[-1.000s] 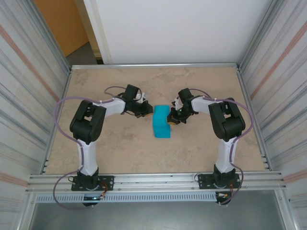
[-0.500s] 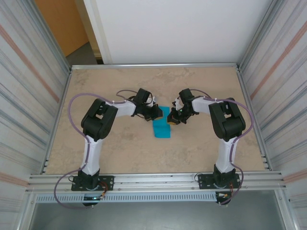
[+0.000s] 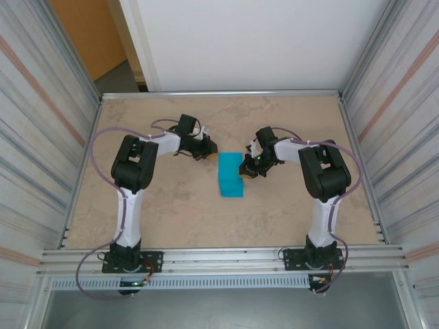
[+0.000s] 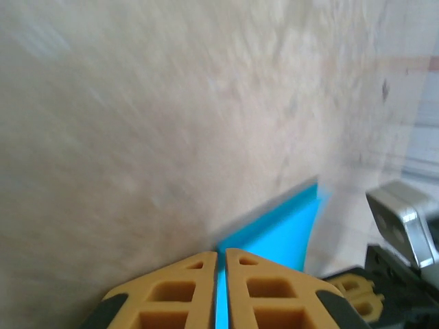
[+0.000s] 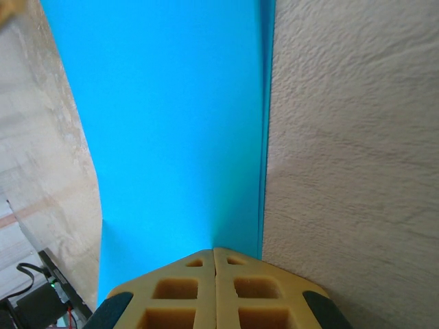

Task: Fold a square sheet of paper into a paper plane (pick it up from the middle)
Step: First fold the square sheet of paper in half at the center of the table.

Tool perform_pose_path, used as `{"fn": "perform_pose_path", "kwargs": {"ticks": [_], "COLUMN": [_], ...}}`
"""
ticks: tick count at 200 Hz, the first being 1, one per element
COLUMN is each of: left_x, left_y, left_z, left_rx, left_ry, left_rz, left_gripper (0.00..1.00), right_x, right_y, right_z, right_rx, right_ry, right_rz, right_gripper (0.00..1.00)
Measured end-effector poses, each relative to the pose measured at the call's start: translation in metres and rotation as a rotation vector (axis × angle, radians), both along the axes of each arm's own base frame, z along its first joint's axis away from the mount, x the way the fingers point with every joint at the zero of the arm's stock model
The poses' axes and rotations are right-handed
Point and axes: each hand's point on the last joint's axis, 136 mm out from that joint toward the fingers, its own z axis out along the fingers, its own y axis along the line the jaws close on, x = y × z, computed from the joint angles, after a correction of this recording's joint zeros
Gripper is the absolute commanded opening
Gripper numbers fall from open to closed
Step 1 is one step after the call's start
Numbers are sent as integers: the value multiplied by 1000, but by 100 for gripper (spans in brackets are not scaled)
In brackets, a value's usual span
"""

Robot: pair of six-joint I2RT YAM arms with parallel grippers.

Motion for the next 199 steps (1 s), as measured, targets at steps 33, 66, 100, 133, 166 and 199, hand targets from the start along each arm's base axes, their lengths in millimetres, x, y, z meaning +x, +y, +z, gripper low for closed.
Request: {"fn": "perform_pose_path", "kwargs": {"ticks": [33, 66, 100, 133, 166, 199], "left_x": [10, -12, -31, -43, -29, -2], "left_y": [9, -7, -40, -52, -42, -23], "left_z": [3, 15, 31, 7, 3, -2], "left_rx": [23, 22, -9, 8, 25, 33], "left_ry": [-24, -43, -86, -38, -28, -22], "left_rz": [12, -26, -93, -124, -95, -58], "left_gripper": [12, 12, 12, 12, 12, 12], "right_x": [0, 0, 0, 0, 0, 0], "right_y": [0, 0, 0, 0, 0, 0], "right_z": [0, 0, 0, 0, 0, 0], "right_rx": [0, 0, 0, 0, 1, 1], "right_ry": [0, 0, 0, 1, -1, -1], "right_rz": [0, 0, 0, 0, 0, 0], "right_gripper": [5, 5, 5, 5, 5, 5]}}
